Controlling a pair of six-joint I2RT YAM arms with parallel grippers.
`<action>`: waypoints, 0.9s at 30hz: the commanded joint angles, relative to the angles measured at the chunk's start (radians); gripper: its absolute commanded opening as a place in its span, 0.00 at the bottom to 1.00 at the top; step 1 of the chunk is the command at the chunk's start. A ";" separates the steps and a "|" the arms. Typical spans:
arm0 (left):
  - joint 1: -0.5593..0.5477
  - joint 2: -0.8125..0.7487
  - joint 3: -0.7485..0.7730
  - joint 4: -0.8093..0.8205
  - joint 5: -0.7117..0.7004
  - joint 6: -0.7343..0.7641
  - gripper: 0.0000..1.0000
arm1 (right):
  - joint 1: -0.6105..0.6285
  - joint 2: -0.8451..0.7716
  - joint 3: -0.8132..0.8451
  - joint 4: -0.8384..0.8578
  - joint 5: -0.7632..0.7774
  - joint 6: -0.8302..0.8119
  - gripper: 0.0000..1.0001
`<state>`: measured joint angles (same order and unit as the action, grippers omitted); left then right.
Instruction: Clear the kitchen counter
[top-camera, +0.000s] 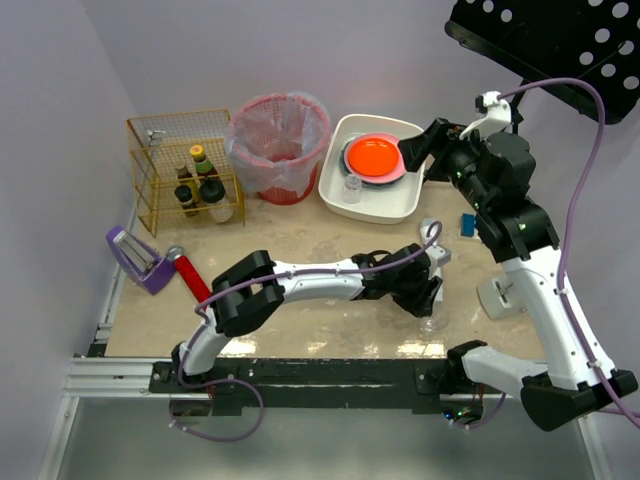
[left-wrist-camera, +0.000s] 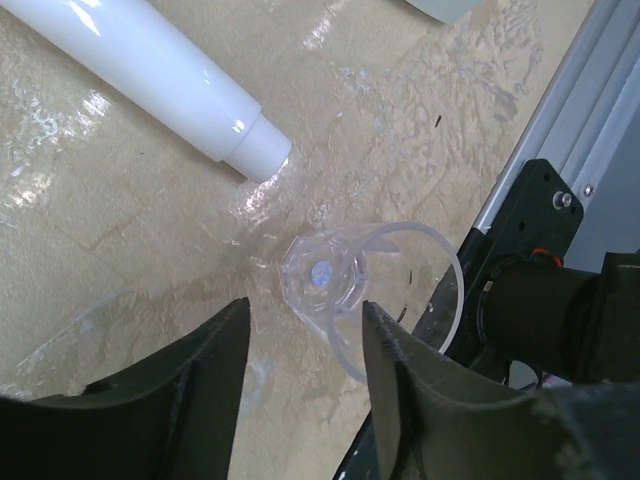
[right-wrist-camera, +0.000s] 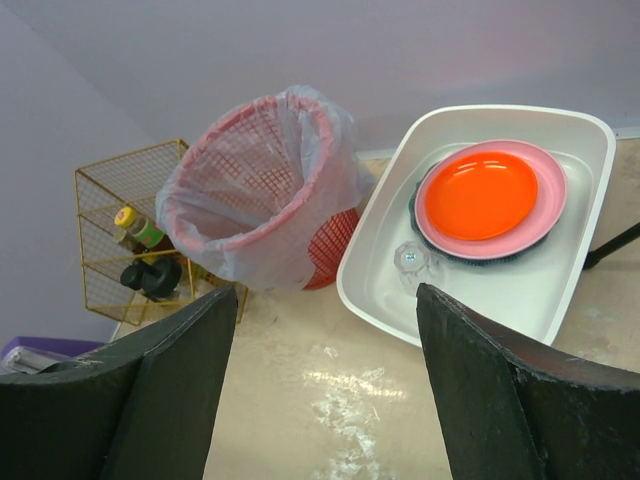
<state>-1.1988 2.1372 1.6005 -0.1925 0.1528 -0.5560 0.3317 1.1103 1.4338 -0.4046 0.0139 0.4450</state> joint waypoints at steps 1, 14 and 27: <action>-0.007 0.007 0.044 -0.027 -0.025 0.030 0.48 | -0.002 -0.021 -0.007 0.021 0.015 -0.012 0.77; -0.005 -0.013 0.009 -0.021 -0.021 0.039 0.00 | -0.002 -0.029 -0.030 0.030 0.032 -0.014 0.77; 0.290 -0.595 -0.617 0.263 0.128 -0.035 0.00 | -0.002 -0.024 -0.047 0.098 0.009 0.011 0.82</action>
<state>-0.9939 1.7439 1.0618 -0.0624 0.2150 -0.5686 0.3317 1.1095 1.3979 -0.3916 0.0425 0.4477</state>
